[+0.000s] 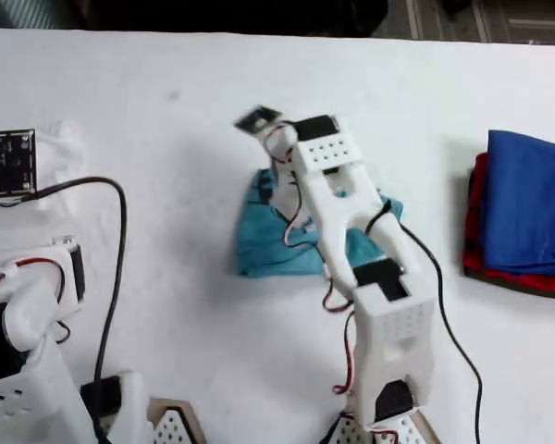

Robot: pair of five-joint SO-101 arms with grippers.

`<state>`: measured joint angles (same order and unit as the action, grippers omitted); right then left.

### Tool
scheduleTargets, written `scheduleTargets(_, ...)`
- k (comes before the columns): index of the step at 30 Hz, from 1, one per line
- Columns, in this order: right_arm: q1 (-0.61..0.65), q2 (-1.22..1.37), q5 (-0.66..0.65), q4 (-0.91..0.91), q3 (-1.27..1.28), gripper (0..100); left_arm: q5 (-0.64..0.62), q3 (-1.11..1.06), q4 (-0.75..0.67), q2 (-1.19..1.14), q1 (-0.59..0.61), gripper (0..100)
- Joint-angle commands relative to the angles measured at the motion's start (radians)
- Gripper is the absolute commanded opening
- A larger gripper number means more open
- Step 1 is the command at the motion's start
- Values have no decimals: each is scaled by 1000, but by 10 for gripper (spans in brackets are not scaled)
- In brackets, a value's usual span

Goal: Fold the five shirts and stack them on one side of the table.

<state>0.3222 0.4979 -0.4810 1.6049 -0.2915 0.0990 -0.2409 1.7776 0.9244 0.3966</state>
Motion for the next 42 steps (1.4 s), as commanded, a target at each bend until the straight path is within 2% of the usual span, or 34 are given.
scheduleTargets(1, -36, -10, 9, 122, -26, 18, -5, 2, -14, 2, 1, 23)
scheduleTargets(5, -87, -133, 5, 119, 80, 18, -5, 2, -14, 2, 1, 23)
scheduleTargets(11, -68, -337, -112, 120, 338, 18, -5, 2, -15, 2, 1, 23)
scheduleTargets(16, -16, -446, -112, 59, 255, 18, -5, 2, -15, 2, 1, 23)
scheduleTargets(20, -19, -397, -112, -64, 190, 18, -5, 2, -15, 2, 1, 23)
scheduleTargets(23, -68, -289, -112, -97, 195, 18, -5, 2, -15, 2, 1, 23)
scheduleTargets(25, -107, -209, -112, -68, 209, 18, -5, 2, -15, 2, 1, 23)
scheduleTargets(28, -125, -151, -110, 110, 218, 18, -5, 2, -15, 2, 4, 23)
scheduleTargets(32, -134, -209, -112, 122, 347, 18, -5, 2, -15, 4, 4, 23)
scheduleTargets(36, -61, -298, -115, 120, 443, 18, -5, 2, -15, 2, 2, 23)
scheduleTargets(42, 94, -395, -89, 119, 232, 18, -5, 11, -15, 2, 2, 23)
